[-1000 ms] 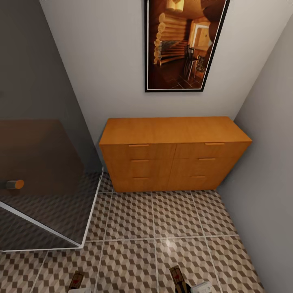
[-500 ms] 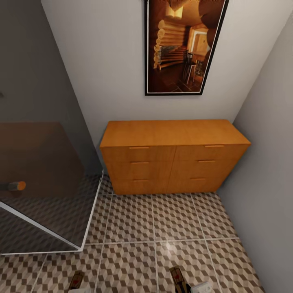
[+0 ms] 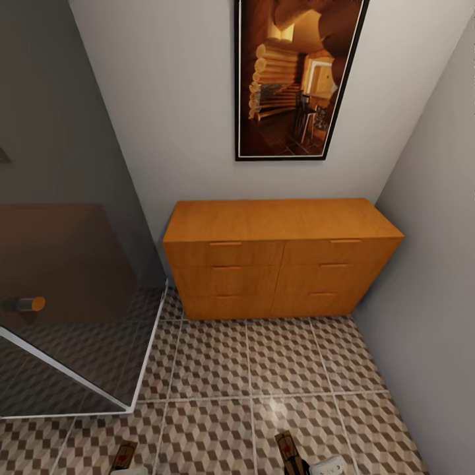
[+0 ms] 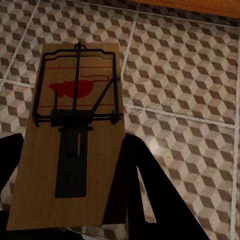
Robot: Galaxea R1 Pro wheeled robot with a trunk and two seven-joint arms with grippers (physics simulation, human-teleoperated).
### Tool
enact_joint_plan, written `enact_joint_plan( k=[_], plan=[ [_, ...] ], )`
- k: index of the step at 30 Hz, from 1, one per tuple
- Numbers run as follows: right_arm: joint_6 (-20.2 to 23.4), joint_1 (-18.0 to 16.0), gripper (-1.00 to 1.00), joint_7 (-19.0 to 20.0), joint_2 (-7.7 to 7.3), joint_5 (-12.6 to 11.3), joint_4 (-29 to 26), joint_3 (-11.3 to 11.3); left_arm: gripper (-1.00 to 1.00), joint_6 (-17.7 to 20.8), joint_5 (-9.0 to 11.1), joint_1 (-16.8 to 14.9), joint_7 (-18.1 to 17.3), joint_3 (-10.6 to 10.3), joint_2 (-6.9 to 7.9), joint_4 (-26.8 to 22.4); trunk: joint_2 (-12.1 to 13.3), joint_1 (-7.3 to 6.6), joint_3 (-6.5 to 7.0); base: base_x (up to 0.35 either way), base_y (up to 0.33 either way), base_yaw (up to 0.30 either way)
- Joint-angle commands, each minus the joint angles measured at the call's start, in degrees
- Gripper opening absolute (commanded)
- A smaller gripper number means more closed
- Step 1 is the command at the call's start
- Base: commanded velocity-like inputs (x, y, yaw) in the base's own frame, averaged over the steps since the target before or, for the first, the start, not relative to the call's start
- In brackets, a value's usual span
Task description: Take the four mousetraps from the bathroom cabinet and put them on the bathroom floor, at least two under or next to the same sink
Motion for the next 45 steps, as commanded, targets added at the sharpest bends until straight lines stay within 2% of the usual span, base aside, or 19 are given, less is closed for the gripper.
enact_joint_plan(
  k=[1,45],
  plan=[
    [-0.2,-0.1,-1.0,-0.4,-0.07,-0.7,0.0,0.5,-1.0,0.0,-0.2,0.0,0.7,-0.5,0.0,-0.1,-0.1,0.03,0.0,0.0,0.0,0.0],
    [-0.5,-0.1,-1.0,-0.4,-0.18,-0.7,0.0,0.5,-1.0,0.0,-0.2,0.0,0.7,-0.5,-0.1,-0.1,-0.1,0.03,3.96,0.0,0.0,0.0]
  ],
)
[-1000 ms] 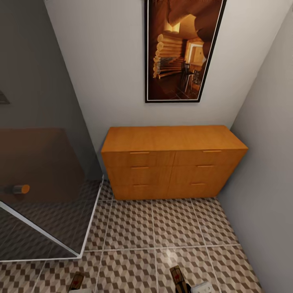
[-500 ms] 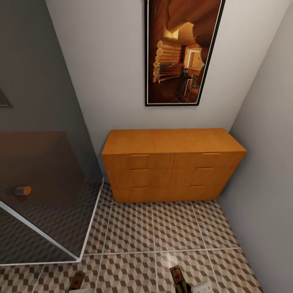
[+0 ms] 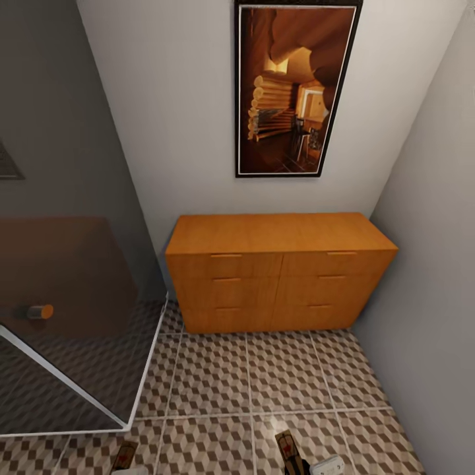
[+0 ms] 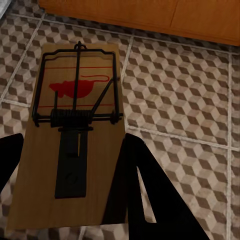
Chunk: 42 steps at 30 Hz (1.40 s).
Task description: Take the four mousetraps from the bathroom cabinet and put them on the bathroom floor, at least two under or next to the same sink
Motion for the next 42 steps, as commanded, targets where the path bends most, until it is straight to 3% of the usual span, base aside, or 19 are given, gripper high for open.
enact_joint_plan(
  k=[1,42],
  plan=[
    [-0.2,-0.1,-1.0,-0.4,-0.06,-0.7,0.0,0.5,-1.0,0.0,-0.2,0.0,0.7,-0.5,0.02,-0.1,-0.1,0.03,-0.01,0.0,0.0,0.0],
    [-0.2,-0.1,-1.0,-0.4,-0.04,-0.7,0.4,0.5,-1.0,0.1,-0.1,0.0,0.7,-0.5,0.02,-0.1,-0.1,0.03,3.68,0.0,0.0,0.0]
  ],
)
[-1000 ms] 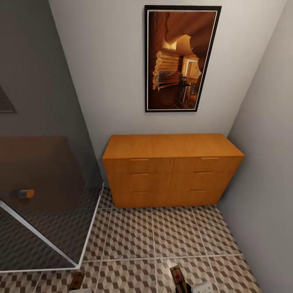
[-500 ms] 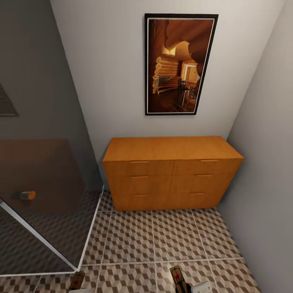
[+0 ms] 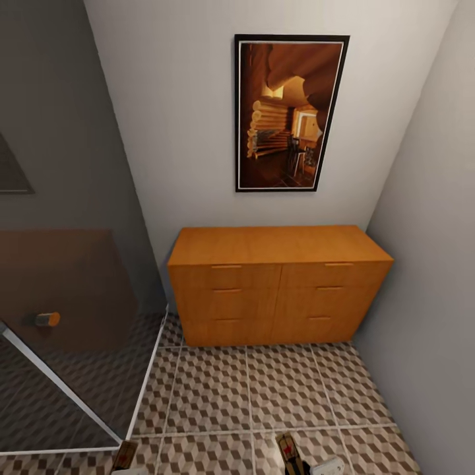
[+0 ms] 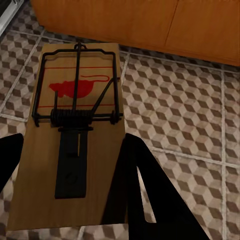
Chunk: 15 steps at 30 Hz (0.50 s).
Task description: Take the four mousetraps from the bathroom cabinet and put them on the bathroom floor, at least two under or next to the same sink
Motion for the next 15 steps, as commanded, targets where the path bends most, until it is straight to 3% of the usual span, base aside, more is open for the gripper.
enact_joint_plan(
  k=[1,10,12,15],
  plan=[
    [-0.2,-0.1,-1.0,-0.4,-0.06,-0.7,0.0,0.5,-1.0,0.0,-0.2,0.0,0.7,-0.5,0.02,-0.1,-0.1,0.03,-0.02,0.0,0.0,0.0],
    [-0.2,-0.1,-1.0,-0.4,-0.29,-0.7,0.9,0.5,-1.0,0.0,-0.2,0.0,0.7,-0.5,0.02,-0.1,-0.1,0.03,0.5,0.0,0.0,0.0],
    [-0.2,-0.1,-1.0,-0.4,-1.38,-0.7,1.8,0.4,-1.0,0.0,-0.2,0.0,0.7,-0.5,0.02,-0.1,-0.1,0.03,0.52,0.0,0.0,0.0],
    [-0.5,-0.1,-1.0,-0.2,-4.53,-1.4,2.3,-0.1,-1.0,0.0,-0.3,0.0,0.6,-0.5,0.02,-0.1,-0.1,0.03,0.53,0.0,0.0,0.0]
  ],
)
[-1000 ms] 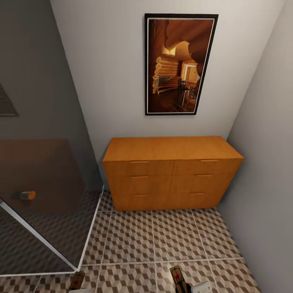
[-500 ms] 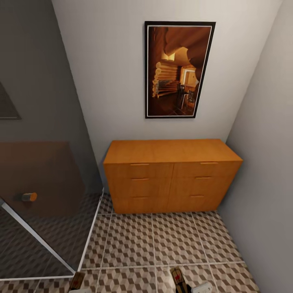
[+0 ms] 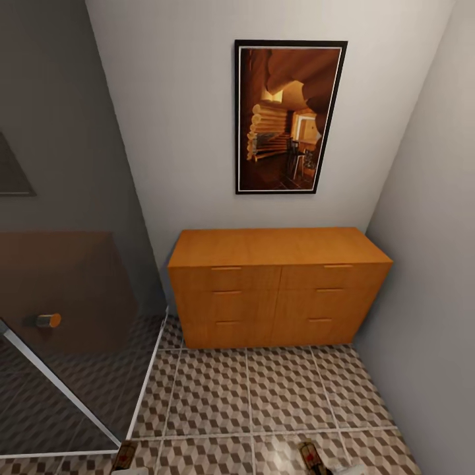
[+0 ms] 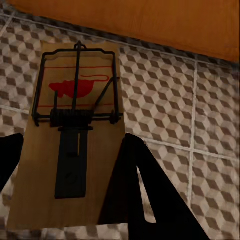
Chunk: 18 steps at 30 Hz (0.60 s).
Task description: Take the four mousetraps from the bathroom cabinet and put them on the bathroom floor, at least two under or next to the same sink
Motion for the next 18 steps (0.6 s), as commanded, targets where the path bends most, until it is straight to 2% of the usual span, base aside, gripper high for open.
enact_joint_plan(
  k=[1,2,3,4,6,8,10,18],
  plan=[
    [-0.3,-0.1,-1.0,-0.2,-1.45,-1.6,0.1,-0.1,-1.0,0.0,-0.2,0.0,0.6,-0.5,0.02,-0.1,-0.1,0.03,-0.11,0.0,0.0,0.0],
    [-0.4,-0.1,-1.0,0.0,-2.69,-3.2,0.2,-1.1,-1.0,-0.3,-0.3,0.0,0.2,-0.6,-0.01,-0.1,-0.1,0.03,-0.11,0.0,0.0,0.0],
    [-0.4,-0.1,-1.0,0.1,-3.25,-4.1,0.2,-1.7,-1.0,-0.5,-0.3,0.0,-0.1,-0.6,-0.02,-0.1,-0.1,0.03,-0.11,0.0,0.0,0.0],
    [-0.4,-0.1,-1.0,0.7,-4.16,-6.1,0.3,-3.1,-1.0,-1.5,-0.4,0.0,-0.9,-0.6,-0.13,-0.1,-0.1,0.03,-0.11,0.0,0.0,0.0],
    [-0.2,-0.1,-1.0,3.0,-5.31,-9.7,0.4,-5.3,-1.0,-5.0,-0.5,0.1,-3.0,-0.7,-0.49,0.8,-0.1,0.03,-0.11,0.0,0.0,0.0],
    [-0.2,-0.1,-1.0,5.8,-5.76,-11.4,0.4,-6.3,-1.0,-9.3,-0.6,0.2,-4.5,-0.8,-1.08,3.9,-0.1,0.03,-0.11,0.0,0.0,0.0],
    [-0.2,-0.1,-1.0,7.3,-5.78,-12.1,0.4,-6.7,-1.0,-12.4,-0.6,0.2,-5.2,-0.8,-2.02,6.7,-0.1,0.03,-0.11,0.0,0.0,0.0],
    [-0.6,-0.1,-1.0,8.0,-5.34,-12.4,0.5,-6.6,-1.0,-13.8,-0.5,0.2,-5.1,-0.8,-2.25,7.9,-0.1,0.03,-0.11,0.0,0.0,0.0]
  ],
)
